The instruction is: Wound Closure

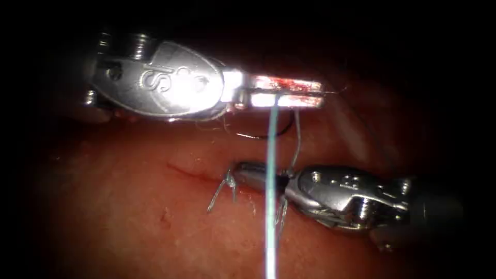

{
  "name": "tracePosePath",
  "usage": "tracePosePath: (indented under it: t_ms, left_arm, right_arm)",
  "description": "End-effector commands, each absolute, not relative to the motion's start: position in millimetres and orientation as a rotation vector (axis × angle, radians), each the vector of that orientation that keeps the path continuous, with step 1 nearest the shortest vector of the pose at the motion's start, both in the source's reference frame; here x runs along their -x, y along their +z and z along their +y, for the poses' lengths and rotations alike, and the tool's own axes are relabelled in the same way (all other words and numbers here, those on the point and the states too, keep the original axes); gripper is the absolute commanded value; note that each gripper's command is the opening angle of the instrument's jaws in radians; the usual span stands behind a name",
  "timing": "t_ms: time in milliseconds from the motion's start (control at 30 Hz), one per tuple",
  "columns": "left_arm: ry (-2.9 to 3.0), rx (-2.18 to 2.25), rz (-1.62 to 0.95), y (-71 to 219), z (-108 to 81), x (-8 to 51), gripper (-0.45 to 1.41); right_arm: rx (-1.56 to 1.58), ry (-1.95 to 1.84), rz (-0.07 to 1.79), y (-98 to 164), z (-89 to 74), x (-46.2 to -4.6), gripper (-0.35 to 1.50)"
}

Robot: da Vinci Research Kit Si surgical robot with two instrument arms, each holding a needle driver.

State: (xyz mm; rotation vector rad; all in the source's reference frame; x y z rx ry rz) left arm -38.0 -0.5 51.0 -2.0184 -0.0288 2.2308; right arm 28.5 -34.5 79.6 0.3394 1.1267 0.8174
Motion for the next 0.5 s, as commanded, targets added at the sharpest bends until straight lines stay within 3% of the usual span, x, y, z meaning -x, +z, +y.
tracePosePath:
  t_ms: [33,233,267,300,333,367,500]
  left_arm:
    - [2.229,2.022,-0.026,51.5,-0.2,38.5,-0.45]
    - [2.227,2.026,-0.031,51.5,0.0,38.2,-0.45]
    - [2.226,2.027,-0.032,51.5,0.0,38.1,-0.45]
    - [2.230,2.018,-0.027,51.6,0.1,37.8,-0.45]
    - [2.233,2.010,-0.022,51.6,0.2,37.6,-0.45]
    - [2.234,2.008,-0.022,51.7,0.3,37.3,-0.45]
    - [2.248,1.983,-0.012,52.3,0.7,35.3,-0.45]
  right_arm:
    - [-0.341,0.816,1.125,80.1,-34.4,-29.1,-0.35]
    - [-0.331,0.811,1.140,79.9,-34.2,-28.7,-0.35]
    - [-0.327,0.815,1.153,79.8,-34.1,-28.6,-0.15]
    - [-0.318,0.822,1.164,79.7,-34.1,-28.5,0.52]
    - [-0.309,0.829,1.175,79.5,-34.1,-28.3,1.03]
    - [-0.306,0.834,1.174,79.4,-34.0,-28.2,1.31]
    - [-0.293,0.840,1.168,78.3,-34.2,-26.6,1.46]
